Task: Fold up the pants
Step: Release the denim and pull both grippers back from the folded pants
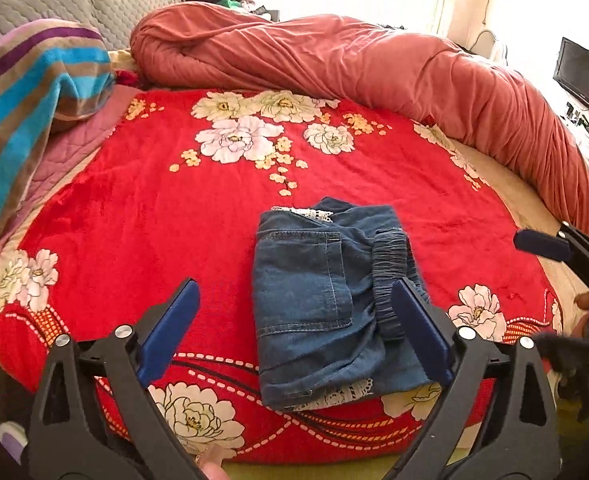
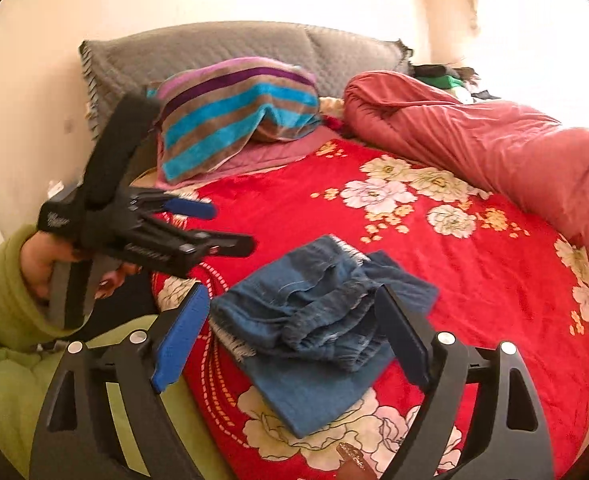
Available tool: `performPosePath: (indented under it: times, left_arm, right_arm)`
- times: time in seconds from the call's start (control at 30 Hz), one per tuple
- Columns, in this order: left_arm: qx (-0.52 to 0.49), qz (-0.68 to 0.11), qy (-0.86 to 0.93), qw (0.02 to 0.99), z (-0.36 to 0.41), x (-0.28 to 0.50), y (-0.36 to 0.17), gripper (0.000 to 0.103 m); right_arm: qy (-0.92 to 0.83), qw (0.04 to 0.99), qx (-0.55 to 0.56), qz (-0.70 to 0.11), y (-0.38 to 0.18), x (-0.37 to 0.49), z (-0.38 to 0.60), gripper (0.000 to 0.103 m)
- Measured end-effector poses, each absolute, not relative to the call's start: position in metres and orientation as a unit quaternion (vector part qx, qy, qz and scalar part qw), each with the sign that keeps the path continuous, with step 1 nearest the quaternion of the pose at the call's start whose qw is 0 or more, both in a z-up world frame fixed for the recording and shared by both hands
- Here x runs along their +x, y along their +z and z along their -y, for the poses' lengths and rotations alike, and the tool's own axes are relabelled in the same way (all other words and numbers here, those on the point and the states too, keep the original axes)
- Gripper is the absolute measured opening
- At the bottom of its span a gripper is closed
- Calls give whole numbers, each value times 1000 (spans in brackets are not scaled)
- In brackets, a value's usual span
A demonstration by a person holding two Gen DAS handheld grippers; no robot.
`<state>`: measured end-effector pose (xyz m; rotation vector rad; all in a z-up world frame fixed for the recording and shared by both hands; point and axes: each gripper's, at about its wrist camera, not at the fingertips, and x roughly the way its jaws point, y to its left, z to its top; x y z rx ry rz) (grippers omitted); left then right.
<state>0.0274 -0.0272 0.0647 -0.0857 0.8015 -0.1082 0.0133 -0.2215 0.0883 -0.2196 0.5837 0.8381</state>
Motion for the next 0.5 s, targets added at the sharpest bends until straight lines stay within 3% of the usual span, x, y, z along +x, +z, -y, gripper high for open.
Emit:
performPosePath:
  times: [0.5]
  left_arm:
    - [-39, -391, -37, 919, 21, 24, 56, 93]
  right_arm:
    - [335, 889, -69, -304, 77, 37, 243, 84]
